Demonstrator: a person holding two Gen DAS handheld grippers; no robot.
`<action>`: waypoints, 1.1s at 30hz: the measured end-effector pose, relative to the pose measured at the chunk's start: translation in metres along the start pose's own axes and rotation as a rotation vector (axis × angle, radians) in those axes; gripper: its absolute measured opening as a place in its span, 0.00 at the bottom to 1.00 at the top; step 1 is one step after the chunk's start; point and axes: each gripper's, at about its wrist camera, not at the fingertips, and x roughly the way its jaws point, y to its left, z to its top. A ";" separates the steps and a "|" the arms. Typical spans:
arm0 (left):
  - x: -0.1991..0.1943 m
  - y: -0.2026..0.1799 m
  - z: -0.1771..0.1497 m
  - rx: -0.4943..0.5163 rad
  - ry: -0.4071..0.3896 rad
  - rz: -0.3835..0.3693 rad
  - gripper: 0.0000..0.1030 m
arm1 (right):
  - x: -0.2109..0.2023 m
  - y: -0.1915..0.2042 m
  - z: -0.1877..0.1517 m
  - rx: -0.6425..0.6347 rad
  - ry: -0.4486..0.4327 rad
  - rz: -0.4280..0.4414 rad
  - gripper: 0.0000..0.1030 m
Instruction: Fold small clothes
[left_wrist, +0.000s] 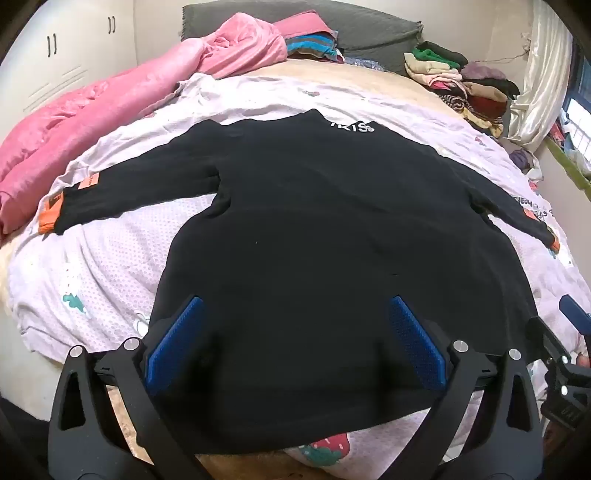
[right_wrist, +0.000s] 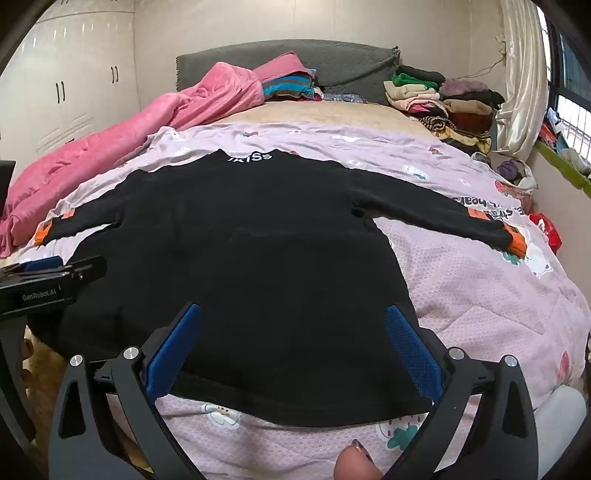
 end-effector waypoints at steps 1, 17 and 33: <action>0.000 0.000 0.000 0.000 -0.004 -0.003 0.91 | 0.000 0.001 0.000 0.002 0.001 0.001 0.96; -0.003 0.001 0.001 -0.003 -0.003 -0.004 0.91 | 0.002 0.005 -0.001 0.006 0.013 -0.002 0.96; -0.005 0.004 0.001 -0.008 -0.007 -0.010 0.91 | 0.002 0.006 -0.002 0.005 0.015 0.005 0.96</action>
